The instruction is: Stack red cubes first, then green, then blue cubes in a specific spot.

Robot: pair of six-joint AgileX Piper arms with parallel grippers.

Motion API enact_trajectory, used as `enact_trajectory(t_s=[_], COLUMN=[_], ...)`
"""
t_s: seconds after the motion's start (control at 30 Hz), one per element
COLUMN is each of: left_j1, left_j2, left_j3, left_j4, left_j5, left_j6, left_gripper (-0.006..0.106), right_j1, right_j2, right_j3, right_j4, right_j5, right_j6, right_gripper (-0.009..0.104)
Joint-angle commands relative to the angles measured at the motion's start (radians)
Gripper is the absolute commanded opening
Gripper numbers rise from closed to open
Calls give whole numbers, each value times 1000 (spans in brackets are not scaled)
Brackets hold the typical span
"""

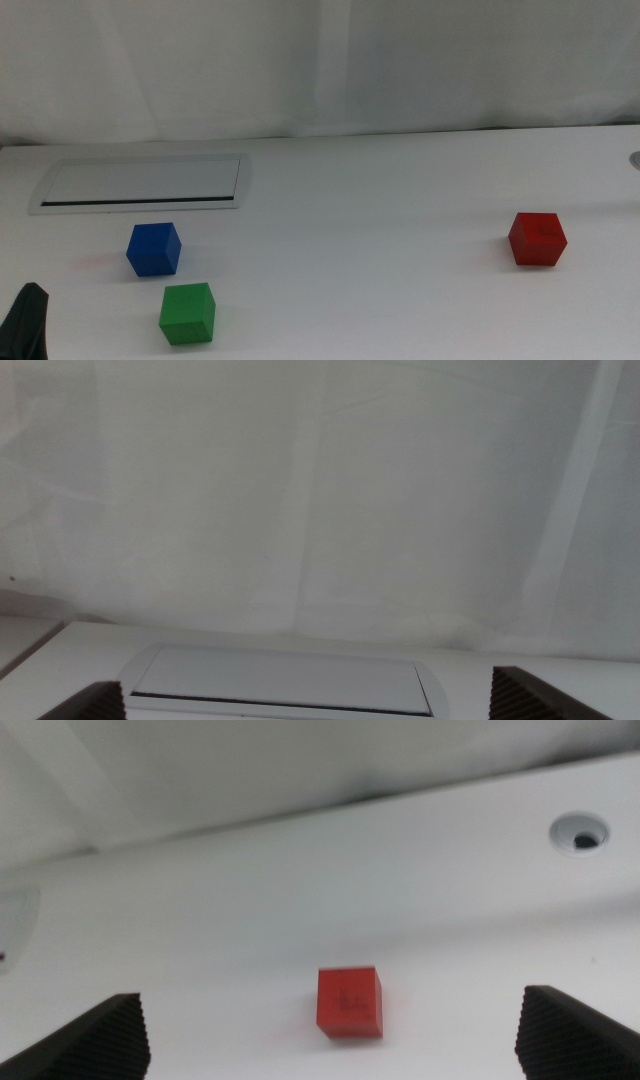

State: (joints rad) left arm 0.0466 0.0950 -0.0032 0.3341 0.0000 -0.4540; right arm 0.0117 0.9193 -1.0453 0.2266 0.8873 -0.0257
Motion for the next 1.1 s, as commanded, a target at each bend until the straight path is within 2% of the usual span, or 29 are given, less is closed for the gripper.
enact_trajectory(t_s=[0.0, 0.4, 0.67, 1.07], left_j1=[-6, -6, -6, -6], left_j2=[-3, -3, -3, -3], left_j3=[40, 40, 40, 40], left_j4=[-1, -1, -1, -1], left_j5=[0, 7, 12, 12], left_j6=[-7, 1, 1, 1], left_gripper=[93, 93, 93, 93], right_j1=[-3, 23, 138, 179], right_j2=[70, 294, 421, 611], right_j3=[-42, -81, -81, -81], right_j4=[-12, -20, -156, -155], right_j5=[49, 120, 90, -35], right_j6=[0, 26, 133, 160], right_gripper=[103, 103, 103, 103])
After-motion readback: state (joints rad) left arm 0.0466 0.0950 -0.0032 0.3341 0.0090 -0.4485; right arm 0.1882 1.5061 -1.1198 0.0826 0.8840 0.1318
